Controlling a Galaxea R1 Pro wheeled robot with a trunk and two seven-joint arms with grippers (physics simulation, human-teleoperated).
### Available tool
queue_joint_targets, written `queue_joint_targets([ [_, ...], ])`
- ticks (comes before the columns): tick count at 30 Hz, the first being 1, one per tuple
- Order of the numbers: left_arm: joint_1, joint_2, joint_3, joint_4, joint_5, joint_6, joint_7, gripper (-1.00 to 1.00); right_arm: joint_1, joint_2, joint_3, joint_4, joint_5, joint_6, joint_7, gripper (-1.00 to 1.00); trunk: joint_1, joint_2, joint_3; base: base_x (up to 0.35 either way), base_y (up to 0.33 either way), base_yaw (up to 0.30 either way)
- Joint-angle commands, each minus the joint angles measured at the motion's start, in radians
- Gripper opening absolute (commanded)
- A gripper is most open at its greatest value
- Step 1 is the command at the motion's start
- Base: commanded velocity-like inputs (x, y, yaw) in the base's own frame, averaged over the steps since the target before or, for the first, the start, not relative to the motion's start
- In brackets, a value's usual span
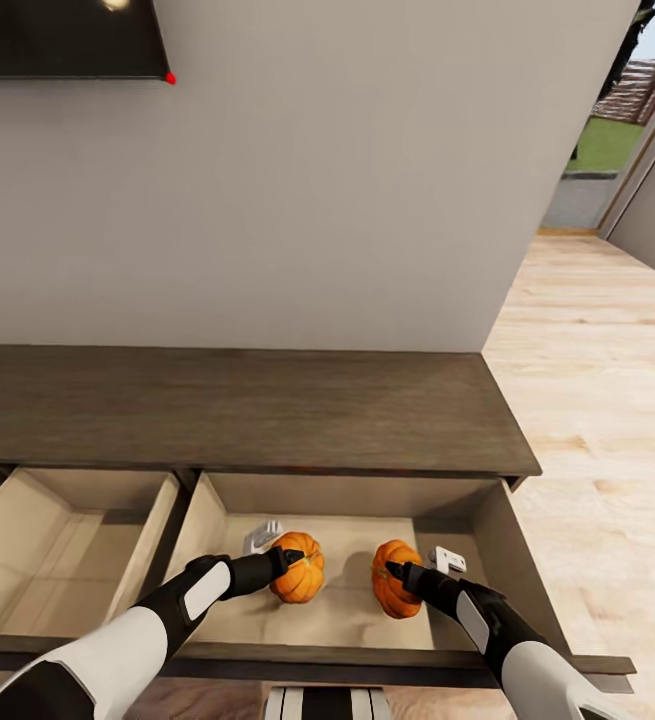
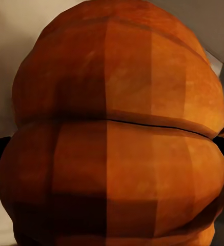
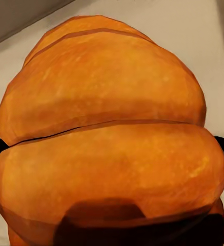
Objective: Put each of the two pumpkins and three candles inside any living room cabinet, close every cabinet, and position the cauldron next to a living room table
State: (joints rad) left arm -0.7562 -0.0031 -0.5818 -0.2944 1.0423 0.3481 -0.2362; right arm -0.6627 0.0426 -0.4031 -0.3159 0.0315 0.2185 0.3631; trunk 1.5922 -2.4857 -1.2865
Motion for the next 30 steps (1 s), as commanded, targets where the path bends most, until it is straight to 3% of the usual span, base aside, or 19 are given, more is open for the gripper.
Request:
queue_joint_targets([
  [1, 0.000, 0.000, 0.000, 0.000, 0.001, 0.000, 0.000, -1.00, 0.000, 0.000, 0.000, 0.000, -0.001, 0.000, 0.000, -1.00, 0.000, 0.000, -0.002, 0.000, 0.000, 0.066],
  [13, 0.000, 0.000, 0.000, 0.000, 0.001, 0.000, 0.000, -1.00, 0.000, 0.000, -0.001, 0.001, -0.002, -0.001, 0.001, -1.00, 0.000, 0.000, -0.020, 0.000, 0.000, 0.060],
  [30, 0.000, 0.000, 0.001, 0.000, 0.000, 0.000, 0.000, -1.00, 0.000, 0.000, 0.000, 0.001, -0.001, -0.004, 0.003, -1.00, 0.000, 0.000, -0.021, 0.000, 0.000, 0.002],
])
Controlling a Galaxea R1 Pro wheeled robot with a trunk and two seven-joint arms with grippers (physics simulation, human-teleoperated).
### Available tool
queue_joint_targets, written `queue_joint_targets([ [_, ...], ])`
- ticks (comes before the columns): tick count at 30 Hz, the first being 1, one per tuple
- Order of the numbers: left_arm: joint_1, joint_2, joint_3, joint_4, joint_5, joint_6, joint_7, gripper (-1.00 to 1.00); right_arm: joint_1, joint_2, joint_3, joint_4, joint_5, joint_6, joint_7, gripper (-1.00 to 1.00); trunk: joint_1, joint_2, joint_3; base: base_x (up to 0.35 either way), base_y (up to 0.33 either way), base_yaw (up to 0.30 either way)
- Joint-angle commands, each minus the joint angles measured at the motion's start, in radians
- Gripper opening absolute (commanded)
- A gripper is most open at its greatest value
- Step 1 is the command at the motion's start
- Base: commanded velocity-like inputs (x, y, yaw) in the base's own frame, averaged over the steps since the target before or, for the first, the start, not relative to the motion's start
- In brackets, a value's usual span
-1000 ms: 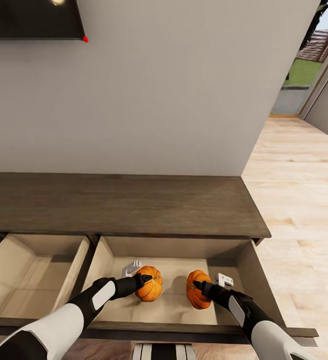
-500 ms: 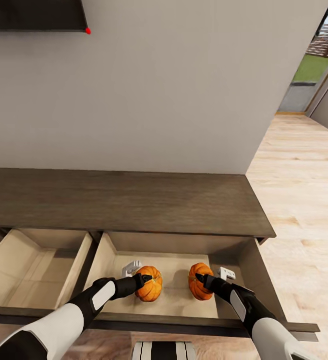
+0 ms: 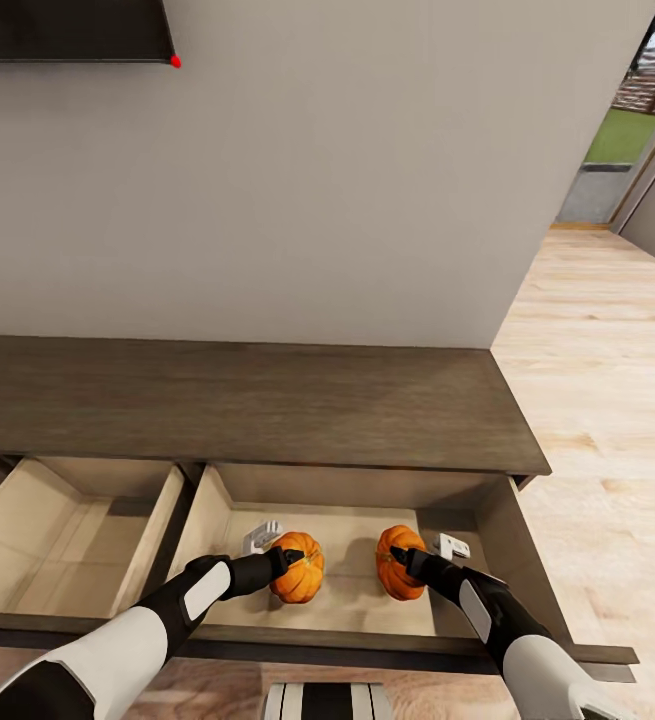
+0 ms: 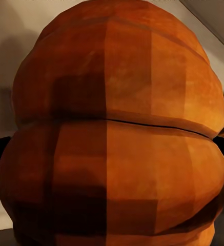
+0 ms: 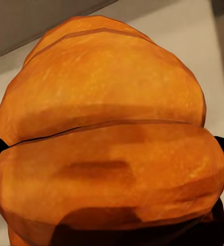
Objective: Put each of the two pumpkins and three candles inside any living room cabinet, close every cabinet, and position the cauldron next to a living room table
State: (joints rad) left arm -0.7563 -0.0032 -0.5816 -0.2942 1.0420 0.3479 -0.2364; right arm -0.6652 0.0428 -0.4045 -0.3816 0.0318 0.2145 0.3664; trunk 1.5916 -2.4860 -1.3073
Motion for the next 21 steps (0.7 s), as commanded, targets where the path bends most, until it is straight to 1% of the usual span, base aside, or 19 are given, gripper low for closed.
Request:
queue_joint_targets([
  [1, 0.000, 0.000, 0.000, 0.000, 0.001, 0.000, 0.000, -1.00, 0.003, -0.001, 0.001, 0.067, -0.001, 0.000, 0.000, -1.00, 0.001, 0.000, 0.000, 0.000, 0.000, 0.000],
  [7, 0.000, 0.002, 0.002, 0.000, 0.000, 0.000, 0.000, -1.00, 0.003, -0.002, 0.001, 0.067, 0.000, -0.001, -0.001, -1.00, 0.001, 0.000, 0.000, 0.000, 0.000, 0.000],
  [8, 0.000, 0.002, 0.002, 0.000, 0.000, 0.000, 0.000, -1.00, 0.003, -0.001, 0.001, 0.068, 0.000, -0.001, -0.001, 1.00, 0.001, 0.000, 0.000, 0.000, 0.000, 0.000],
  [16, 0.000, 0.002, 0.002, -0.001, 0.000, 0.000, 0.000, -1.00, 0.003, -0.008, 0.000, 0.057, 0.006, 0.001, -0.012, 1.00, 0.001, 0.000, 0.000, 0.000, 0.000, 0.000],
  [18, 0.000, 0.002, 0.002, -0.002, 0.000, 0.000, 0.000, -1.00, 0.003, -0.009, -0.001, 0.012, 0.006, 0.002, -0.020, 1.00, 0.001, 0.000, 0.000, 0.000, 0.000, 0.000],
  [21, 0.000, 0.002, 0.002, -0.003, 0.000, 0.000, 0.000, -1.00, 0.003, -0.012, -0.004, -0.023, 0.006, 0.004, -0.027, 1.00, 0.001, 0.000, 0.000, 0.000, 0.000, 0.000],
])
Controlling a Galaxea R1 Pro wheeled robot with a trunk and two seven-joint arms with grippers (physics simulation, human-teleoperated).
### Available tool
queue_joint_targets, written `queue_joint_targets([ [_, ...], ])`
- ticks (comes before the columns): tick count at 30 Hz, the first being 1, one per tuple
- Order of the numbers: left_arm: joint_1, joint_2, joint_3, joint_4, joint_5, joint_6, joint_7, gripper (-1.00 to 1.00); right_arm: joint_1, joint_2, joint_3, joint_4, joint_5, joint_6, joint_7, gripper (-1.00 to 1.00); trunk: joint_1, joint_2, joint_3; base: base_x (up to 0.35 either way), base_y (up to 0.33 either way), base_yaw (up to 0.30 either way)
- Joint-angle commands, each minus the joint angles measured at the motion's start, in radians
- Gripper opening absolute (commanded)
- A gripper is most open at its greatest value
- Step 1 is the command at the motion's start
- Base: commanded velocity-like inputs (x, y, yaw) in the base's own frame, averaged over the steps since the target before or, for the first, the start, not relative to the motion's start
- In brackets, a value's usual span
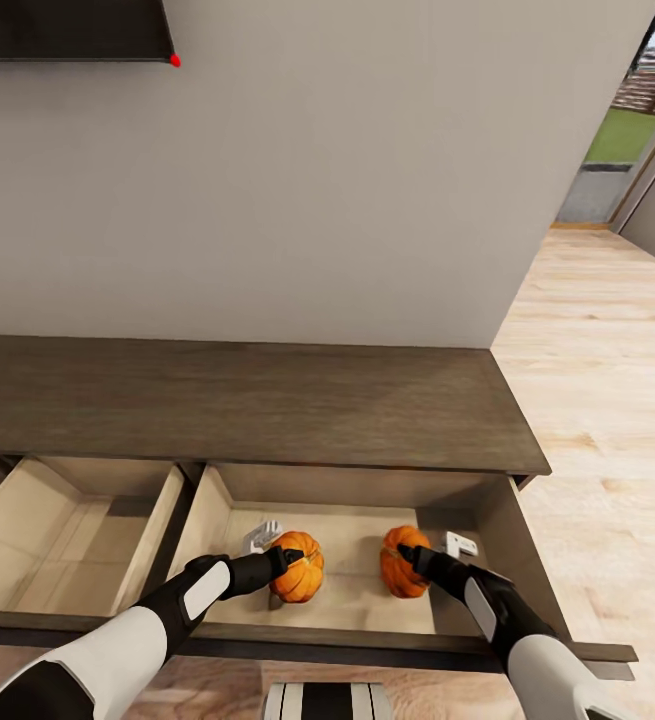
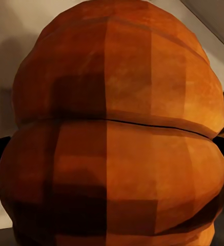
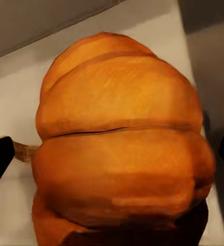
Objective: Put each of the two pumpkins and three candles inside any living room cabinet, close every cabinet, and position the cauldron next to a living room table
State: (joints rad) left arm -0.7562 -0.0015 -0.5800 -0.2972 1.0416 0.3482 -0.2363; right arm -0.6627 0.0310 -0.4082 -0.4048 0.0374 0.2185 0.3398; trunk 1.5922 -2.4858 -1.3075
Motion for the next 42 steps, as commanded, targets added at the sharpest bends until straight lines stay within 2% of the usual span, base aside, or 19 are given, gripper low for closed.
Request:
queue_joint_targets([
  [1, 0.000, 0.000, 0.000, 0.000, 0.000, 0.000, 0.000, -1.00, 0.000, 0.000, -0.001, -0.004, 0.000, 0.000, -0.001, 1.00, 0.000, 0.000, 0.000, 0.000, 0.000, 0.000],
  [4, 0.000, 0.000, 0.000, -0.001, 0.000, 0.000, 0.000, -1.00, 0.000, -0.003, -0.003, -0.010, -0.001, 0.000, -0.004, 1.00, 0.000, 0.000, 0.000, 0.000, 0.000, 0.000],
  [8, 0.000, 0.000, 0.000, -0.003, 0.000, 0.000, 0.000, -1.00, 0.000, -0.010, -0.004, -0.064, -0.006, 0.001, -0.044, 1.00, 0.000, 0.000, 0.000, 0.000, 0.000, 0.000],
  [16, 0.000, 0.000, 0.000, -0.003, 0.000, 0.000, 0.000, -1.00, 0.000, -0.051, -0.008, -0.129, -0.008, -0.004, -0.066, 1.00, 0.000, 0.000, 0.000, 0.000, 0.000, 0.000],
  [31, 0.000, 0.003, 0.002, 0.008, -0.002, 0.001, 0.009, -1.00, 0.000, -0.048, -0.003, -0.131, -0.008, 0.001, -0.059, 1.00, 0.000, 0.000, 0.000, 0.000, 0.000, 0.000],
  [35, 0.000, 0.000, 0.002, 0.074, -0.004, 0.000, 0.012, -1.00, 0.000, -0.048, -0.003, -0.131, -0.008, 0.001, -0.059, 1.00, 0.000, 0.000, 0.000, 0.000, 0.000, 0.000],
  [40, 0.000, 0.000, 0.001, 0.091, -0.005, -0.001, 0.012, -1.00, 0.000, -0.048, -0.003, -0.131, -0.008, 0.001, -0.059, 1.00, 0.000, 0.000, 0.000, 0.000, 0.000, 0.000],
  [41, 0.000, 0.000, 0.000, 0.091, -0.005, -0.001, 0.012, 1.00, 0.000, -0.048, -0.003, -0.131, -0.008, 0.001, -0.059, 1.00, 0.000, 0.000, 0.000, 0.000, 0.000, 0.000],
  [42, 0.000, -0.001, 0.000, 0.091, -0.005, -0.001, 0.012, 1.00, 0.000, -0.048, -0.003, -0.131, -0.008, 0.001, -0.059, 1.00, 0.000, 0.000, 0.000, 0.000, 0.000, 0.000],
])
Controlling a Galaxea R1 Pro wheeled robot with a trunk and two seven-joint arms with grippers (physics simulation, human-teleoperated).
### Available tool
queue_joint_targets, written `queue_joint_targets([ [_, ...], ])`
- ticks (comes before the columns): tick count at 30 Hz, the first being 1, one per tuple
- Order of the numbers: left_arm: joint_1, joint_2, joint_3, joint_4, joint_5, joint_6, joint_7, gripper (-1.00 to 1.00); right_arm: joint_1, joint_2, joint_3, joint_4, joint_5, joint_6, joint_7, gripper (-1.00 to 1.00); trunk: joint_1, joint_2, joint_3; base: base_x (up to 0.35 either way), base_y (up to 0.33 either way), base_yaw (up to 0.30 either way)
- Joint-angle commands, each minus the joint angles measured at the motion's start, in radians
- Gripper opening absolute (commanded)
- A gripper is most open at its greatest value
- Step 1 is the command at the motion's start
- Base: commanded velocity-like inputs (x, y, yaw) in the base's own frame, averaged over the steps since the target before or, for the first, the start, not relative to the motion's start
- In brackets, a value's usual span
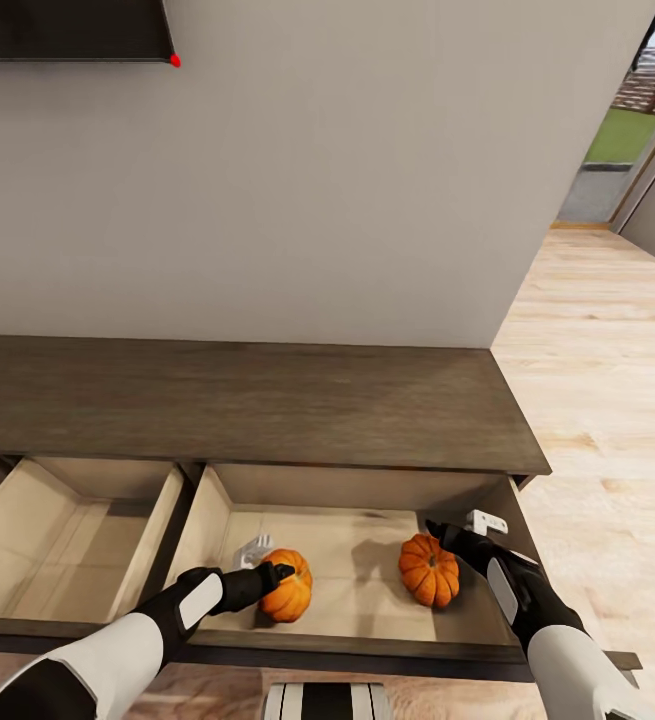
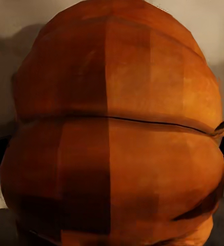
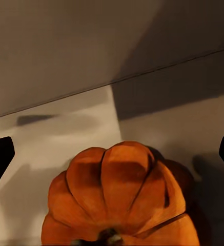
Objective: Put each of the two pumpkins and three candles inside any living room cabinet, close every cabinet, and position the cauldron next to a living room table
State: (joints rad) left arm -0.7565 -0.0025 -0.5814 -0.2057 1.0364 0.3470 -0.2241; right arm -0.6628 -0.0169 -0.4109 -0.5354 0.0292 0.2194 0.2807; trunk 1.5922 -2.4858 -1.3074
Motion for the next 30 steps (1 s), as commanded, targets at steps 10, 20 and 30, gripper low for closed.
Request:
queue_joint_targets([
  [10, 0.000, 0.005, 0.002, -0.015, 0.001, -0.026, -0.001, 1.00, 0.000, 0.000, 0.000, 0.000, 0.000, 0.000, 0.000, 1.00, 0.000, 0.000, 0.000, 0.000, 0.000, 0.000],
  [20, -0.001, 0.104, 0.009, -0.119, 0.002, -0.074, -0.003, 1.00, 0.000, 0.000, 0.001, 0.000, 0.000, 0.000, 0.000, 1.00, 0.000, 0.000, 0.000, 0.000, 0.000, 0.000],
  [30, -0.001, 0.123, 0.074, -0.160, 0.001, -0.069, -0.010, 1.00, 0.000, 0.000, 0.002, 0.003, 0.000, 0.001, 0.000, 1.00, 0.000, 0.000, 0.000, 0.000, 0.000, 0.000],
])
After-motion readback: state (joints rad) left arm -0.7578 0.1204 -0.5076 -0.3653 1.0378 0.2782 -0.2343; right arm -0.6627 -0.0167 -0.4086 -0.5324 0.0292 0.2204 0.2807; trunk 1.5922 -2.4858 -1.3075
